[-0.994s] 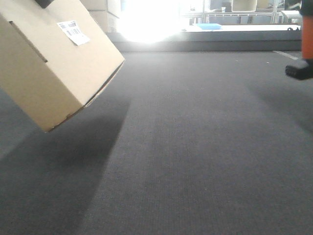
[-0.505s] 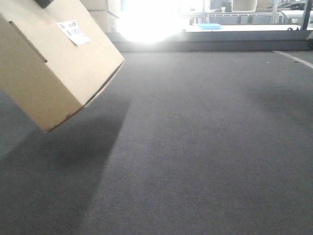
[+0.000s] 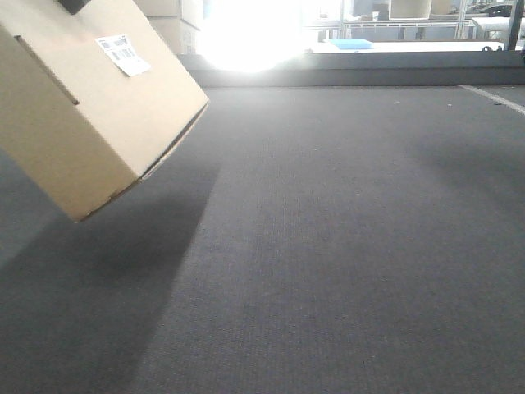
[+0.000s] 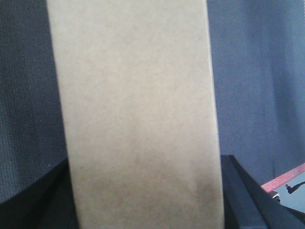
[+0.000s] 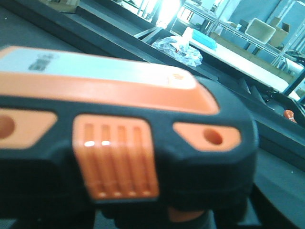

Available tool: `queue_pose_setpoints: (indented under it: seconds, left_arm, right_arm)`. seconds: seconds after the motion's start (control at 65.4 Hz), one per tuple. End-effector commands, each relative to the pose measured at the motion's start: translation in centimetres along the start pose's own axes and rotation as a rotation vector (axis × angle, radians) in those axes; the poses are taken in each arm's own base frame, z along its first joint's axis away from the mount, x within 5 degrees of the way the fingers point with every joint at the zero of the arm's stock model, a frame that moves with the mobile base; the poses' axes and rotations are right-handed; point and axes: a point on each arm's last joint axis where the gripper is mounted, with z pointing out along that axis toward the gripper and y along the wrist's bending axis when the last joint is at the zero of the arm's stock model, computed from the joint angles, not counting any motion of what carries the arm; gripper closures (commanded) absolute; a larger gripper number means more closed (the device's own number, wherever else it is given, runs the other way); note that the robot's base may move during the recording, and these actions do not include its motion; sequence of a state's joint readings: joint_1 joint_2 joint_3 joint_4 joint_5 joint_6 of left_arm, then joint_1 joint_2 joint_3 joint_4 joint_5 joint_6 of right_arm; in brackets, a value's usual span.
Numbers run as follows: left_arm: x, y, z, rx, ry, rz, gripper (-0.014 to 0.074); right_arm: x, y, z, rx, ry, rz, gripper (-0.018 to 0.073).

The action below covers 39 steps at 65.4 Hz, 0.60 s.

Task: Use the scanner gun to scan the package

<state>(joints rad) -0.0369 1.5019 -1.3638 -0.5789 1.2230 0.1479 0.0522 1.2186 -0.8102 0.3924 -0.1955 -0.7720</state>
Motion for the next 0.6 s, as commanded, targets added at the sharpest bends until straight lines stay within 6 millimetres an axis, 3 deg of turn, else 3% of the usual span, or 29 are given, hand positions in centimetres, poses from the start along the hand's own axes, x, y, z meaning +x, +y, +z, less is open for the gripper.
queue_pose_setpoints:
  seconds: [0.0, 0.321, 0.581]
  left_arm:
    - [0.1, -0.3, -0.6, 0.010, -0.021, 0.009, 0.0708]
    - [0.1, -0.3, -0.6, 0.001, -0.020, 0.013, 0.0708]
    - [0.1, -0.2, -0.6, -0.005, -0.019, 0.015, 0.0708]
  right_arm:
    - [-1.4, -1.0, -0.4, 0.075, -0.084, 0.015, 0.0713]
    - [0.1, -2.7, 0.2, 0.136, -0.024, 0.042, 0.0713]
    - [0.5, -2.6, 0.7, 0.130, -0.007, 0.041, 0.0713]
